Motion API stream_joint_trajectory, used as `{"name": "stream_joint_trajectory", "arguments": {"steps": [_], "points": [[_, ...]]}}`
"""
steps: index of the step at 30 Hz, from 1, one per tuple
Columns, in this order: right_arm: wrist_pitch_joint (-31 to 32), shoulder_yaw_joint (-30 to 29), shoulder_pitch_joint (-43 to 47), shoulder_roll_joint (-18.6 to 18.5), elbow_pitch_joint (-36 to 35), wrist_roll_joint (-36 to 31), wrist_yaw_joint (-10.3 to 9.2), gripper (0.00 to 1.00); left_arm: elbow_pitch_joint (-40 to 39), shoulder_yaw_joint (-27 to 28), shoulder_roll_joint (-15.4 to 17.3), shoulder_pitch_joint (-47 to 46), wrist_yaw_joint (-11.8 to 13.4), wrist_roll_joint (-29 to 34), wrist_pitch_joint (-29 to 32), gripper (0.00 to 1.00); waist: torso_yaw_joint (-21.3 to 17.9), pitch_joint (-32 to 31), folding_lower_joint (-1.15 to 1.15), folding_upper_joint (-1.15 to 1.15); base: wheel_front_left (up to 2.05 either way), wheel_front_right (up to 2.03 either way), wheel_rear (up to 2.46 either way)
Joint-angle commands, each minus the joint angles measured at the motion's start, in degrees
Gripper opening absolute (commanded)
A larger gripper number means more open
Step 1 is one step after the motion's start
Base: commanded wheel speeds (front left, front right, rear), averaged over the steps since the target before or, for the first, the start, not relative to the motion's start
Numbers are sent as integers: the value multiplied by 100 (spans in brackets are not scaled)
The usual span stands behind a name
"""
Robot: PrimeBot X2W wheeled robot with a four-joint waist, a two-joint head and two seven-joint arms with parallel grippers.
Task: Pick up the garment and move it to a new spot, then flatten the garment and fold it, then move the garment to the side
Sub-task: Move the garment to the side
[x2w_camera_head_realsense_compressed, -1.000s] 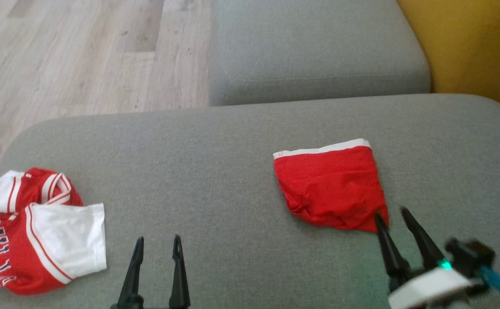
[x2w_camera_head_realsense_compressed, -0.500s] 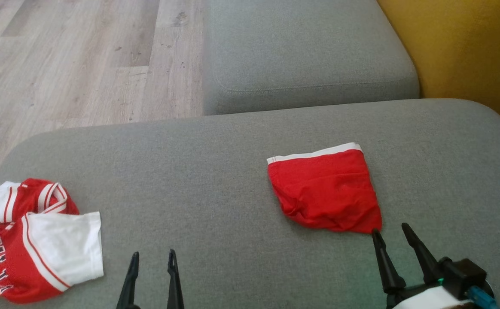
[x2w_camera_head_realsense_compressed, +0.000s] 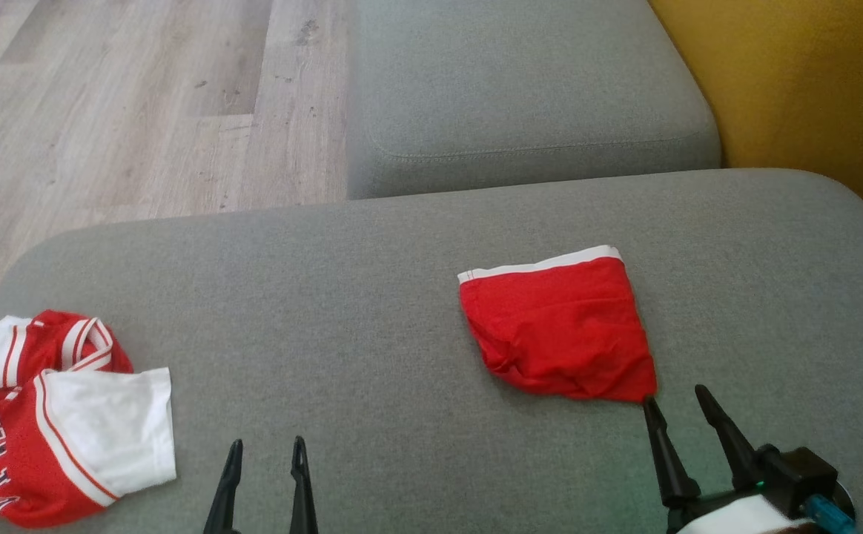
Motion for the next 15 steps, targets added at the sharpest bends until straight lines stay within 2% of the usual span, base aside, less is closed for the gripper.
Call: {"name": "stream_joint_trajectory", "arguments": {"steps": [1,15], "points": [[-78,81,-140,-6,-157,-57,-5,100,-151,206,-27,-119,-14,61,-30,100,-8,-4,0,0,0,0,0],[-79,-64,-98,1,-191,-146,-5,100,-164,165,-27,-102,-76,32,-30,100,46,76,0,0,0,0,0]]}}
